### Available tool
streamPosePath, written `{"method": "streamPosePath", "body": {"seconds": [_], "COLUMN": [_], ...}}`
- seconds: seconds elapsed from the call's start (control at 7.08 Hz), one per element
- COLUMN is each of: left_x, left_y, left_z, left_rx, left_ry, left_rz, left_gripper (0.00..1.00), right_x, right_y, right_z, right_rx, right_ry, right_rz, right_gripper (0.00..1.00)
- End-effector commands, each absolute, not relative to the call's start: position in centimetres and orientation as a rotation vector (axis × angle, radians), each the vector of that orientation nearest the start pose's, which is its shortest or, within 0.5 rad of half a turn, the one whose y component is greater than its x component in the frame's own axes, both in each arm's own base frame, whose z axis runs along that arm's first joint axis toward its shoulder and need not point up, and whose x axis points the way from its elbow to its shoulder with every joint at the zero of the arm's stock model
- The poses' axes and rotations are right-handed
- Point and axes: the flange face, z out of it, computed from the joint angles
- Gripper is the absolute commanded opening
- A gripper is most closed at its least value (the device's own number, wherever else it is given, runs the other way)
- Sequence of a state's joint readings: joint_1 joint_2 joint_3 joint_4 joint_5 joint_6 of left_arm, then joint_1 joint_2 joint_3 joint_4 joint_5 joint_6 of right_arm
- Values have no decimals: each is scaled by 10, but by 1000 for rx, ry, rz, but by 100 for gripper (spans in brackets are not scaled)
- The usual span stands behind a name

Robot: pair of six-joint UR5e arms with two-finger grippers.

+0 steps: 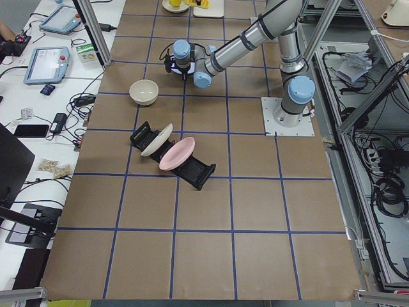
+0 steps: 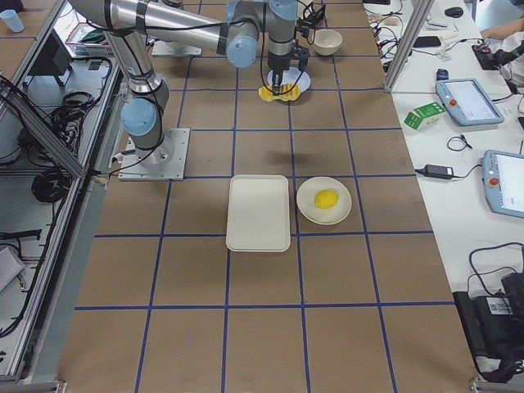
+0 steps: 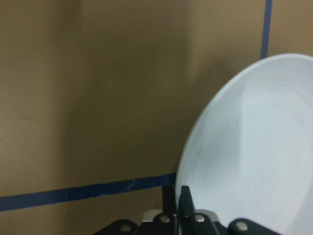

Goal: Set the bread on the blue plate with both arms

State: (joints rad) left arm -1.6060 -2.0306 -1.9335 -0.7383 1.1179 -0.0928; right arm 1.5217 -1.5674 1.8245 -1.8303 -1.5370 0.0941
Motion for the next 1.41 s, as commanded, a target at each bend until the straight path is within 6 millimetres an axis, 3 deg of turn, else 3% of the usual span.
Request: {"method": "streamPosePath", "body": {"seconds": [0.0, 0.14, 0.28, 0.57, 0.71, 0.99, 1.27], "left_x": [-204, -203, -202, -192, -178, -123, -106], "left_y": [-549, -549, -550, -577, -587, -606, -578], "left_z": [149, 151, 157, 204, 237, 334, 423], "left_rx": [-95, -107, -160, -229, -296, -337, -324], "left_ry": [3587, 3579, 3576, 3572, 3557, 3337, 3169], "left_rz": [77, 74, 69, 21, 146, -2, 3], "left_gripper": [14, 99, 100, 100, 100, 100, 100], "right_x": [140, 164, 191, 252, 276, 317, 331], "right_y": [-496, -499, -510, -542, -552, -554, -557], "right_z": [376, 378, 366, 357, 352, 320, 292], "right_rx": [243, 254, 203, 260, 274, 284, 316], "right_ry": [3081, 3076, 3083, 3089, 3087, 3098, 3099], "right_rz": [-36, -58, -28, -25, -25, 37, 68], "right_gripper": [0, 0, 0, 0, 0, 0, 0]}}
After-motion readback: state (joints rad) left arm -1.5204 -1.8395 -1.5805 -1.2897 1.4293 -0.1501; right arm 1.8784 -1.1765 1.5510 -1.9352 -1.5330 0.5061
